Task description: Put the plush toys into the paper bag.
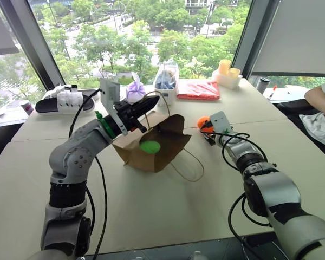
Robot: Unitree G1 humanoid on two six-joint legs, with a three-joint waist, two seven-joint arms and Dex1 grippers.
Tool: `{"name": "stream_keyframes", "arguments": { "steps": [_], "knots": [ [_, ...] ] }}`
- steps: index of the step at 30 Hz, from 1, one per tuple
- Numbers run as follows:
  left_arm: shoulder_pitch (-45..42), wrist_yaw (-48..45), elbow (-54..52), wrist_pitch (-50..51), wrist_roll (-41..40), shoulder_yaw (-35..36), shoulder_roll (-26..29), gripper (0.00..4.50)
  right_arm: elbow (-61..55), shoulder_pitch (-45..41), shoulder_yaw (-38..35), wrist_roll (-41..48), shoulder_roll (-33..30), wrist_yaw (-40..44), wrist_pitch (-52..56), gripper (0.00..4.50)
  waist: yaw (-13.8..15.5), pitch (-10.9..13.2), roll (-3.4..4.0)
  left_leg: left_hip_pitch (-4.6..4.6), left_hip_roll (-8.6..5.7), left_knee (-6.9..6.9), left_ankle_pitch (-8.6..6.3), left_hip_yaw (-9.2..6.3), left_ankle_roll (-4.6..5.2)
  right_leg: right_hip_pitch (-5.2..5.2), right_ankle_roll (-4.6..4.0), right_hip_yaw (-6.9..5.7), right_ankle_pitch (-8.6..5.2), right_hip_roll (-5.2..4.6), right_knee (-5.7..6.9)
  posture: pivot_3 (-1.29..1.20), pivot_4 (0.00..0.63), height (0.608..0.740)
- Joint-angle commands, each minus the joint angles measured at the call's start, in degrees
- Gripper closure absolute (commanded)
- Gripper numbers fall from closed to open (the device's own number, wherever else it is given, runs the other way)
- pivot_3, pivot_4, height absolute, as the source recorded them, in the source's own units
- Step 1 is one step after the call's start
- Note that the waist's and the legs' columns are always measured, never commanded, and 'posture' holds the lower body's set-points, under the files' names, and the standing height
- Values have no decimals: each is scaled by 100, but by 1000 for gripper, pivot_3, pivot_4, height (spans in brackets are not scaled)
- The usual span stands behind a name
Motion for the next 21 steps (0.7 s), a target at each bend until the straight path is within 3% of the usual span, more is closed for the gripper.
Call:
{"name": "stream_keyframes", "arguments": {
  "steps": [1, 4, 5, 18, 21],
  "knots": [
    [-7, 53, -245, -56, -97, 82, 9, 4500, -11, -180, -253, 99, 52, -156, -90, 2755, 3, 0, 0, 0, 0, 0, 0, 0, 0, 0, 0, 0, 0, 0, 1, 0, 150, 740],
    [-2, 60, -248, -90, -73, 56, 0, 4500, -6, -187, -428, 178, 75, -188, -124, 4304, 6, 0, 0, 0, 0, 1, 0, 0, 0, 0, 0, 0, 0, -1, 1, 0, 150, 740],
    [0, 63, -251, -96, -73, 57, -3, 4500, -7, -187, -449, 172, 77, -186, -131, 4450, 7, 0, 0, 0, 0, 2, 0, 0, 0, 0, 0, 0, 0, 0, 1, 0, 150, 740],
    [-15, 4, -103, -156, -40, 29, -51, 4500, -663, 78, -657, 425, -291, 623, -123, 4450, 11, 0, 0, 0, 0, 3, 0, 2, 0, 1, 0, 0, 0, -1, 1, 0, 150, 740],
    [-34, -44, -40, -160, -38, -5, -88, 4500, -868, 248, -693, 519, -308, 817, -160, 3563, 14, 0, 0, 0, -1, 6, 0, 0, 0, 3, 0, -1, 0, -1, 2, 0, 150, 740]
  ]
}}
